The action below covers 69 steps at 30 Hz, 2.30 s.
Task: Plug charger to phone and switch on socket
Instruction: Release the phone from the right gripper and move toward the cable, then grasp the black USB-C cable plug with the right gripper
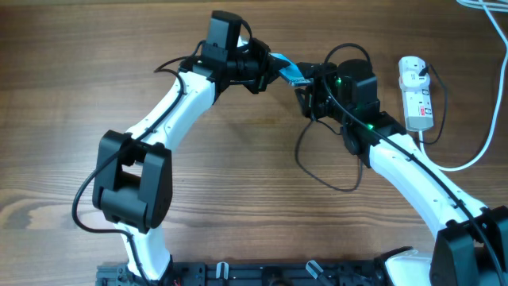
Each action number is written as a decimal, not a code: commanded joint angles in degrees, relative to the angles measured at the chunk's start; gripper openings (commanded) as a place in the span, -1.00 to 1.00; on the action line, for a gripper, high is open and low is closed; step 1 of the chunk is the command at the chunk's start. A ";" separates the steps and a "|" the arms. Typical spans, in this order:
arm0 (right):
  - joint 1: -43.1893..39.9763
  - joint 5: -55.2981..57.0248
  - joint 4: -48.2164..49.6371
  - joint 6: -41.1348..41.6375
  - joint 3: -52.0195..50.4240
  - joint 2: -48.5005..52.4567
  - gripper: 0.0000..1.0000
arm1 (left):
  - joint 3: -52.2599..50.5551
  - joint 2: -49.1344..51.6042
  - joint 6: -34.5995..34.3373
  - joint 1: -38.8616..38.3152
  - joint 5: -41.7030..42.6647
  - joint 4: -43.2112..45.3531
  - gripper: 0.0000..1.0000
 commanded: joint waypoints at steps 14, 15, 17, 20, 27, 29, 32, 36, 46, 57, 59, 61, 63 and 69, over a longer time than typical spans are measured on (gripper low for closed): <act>0.04 -2.93 -17.31 -59.54 1.18 -1.40 0.25 | 0.57 -1.33 22.82 4.33 8.72 -6.25 -0.92; 0.04 -2.91 -18.25 -60.48 1.18 -1.40 0.21 | 0.57 -1.33 23.04 4.33 8.72 -6.23 -0.92; -0.50 -2.78 -20.17 -61.46 1.18 -1.38 0.21 | 0.57 -1.33 24.30 4.33 8.68 -6.25 -0.92; -3.19 -2.80 -23.23 -61.64 1.25 -1.14 0.20 | 0.57 -1.33 24.28 4.33 7.32 -6.23 -0.92; -5.46 -2.91 -30.49 -64.13 11.13 6.27 0.14 | 0.57 -1.33 24.28 5.16 4.55 -6.05 -0.92; -5.49 -2.43 -30.49 -63.93 12.26 8.94 0.10 | 0.57 -1.33 24.30 6.21 4.52 -6.05 -0.92; -5.97 -1.64 -29.79 -62.49 12.39 13.16 0.03 | 0.57 -1.33 26.82 8.66 4.57 -6.16 -0.92; -6.43 -1.40 -28.41 -61.40 12.39 17.81 -0.03 | 0.57 -1.33 28.72 11.74 4.59 -6.32 -0.92; -7.82 -0.79 -26.08 -61.51 12.37 25.75 -0.14 | 0.57 -1.33 28.76 15.32 4.55 -7.58 -0.92; -7.69 -1.66 -23.43 -61.66 12.44 28.02 -0.91 | 0.57 -1.33 28.76 15.32 4.52 -7.85 -0.92; -7.65 -1.40 -23.96 -62.88 12.44 25.70 -0.91 | 0.57 -1.33 28.76 15.32 4.52 -8.07 -0.92; -7.61 1.09 -27.61 -63.89 13.55 22.82 -0.91 | 0.57 -1.33 28.74 15.32 4.52 -8.04 -0.92; -7.08 4.68 -37.29 -67.84 19.04 21.86 -0.91 | 0.57 -1.33 28.74 15.32 4.52 -8.02 -0.92; -5.46 17.73 -54.84 -72.43 31.06 24.94 -0.91 | 0.57 -1.33 28.74 15.32 4.52 -8.02 -0.92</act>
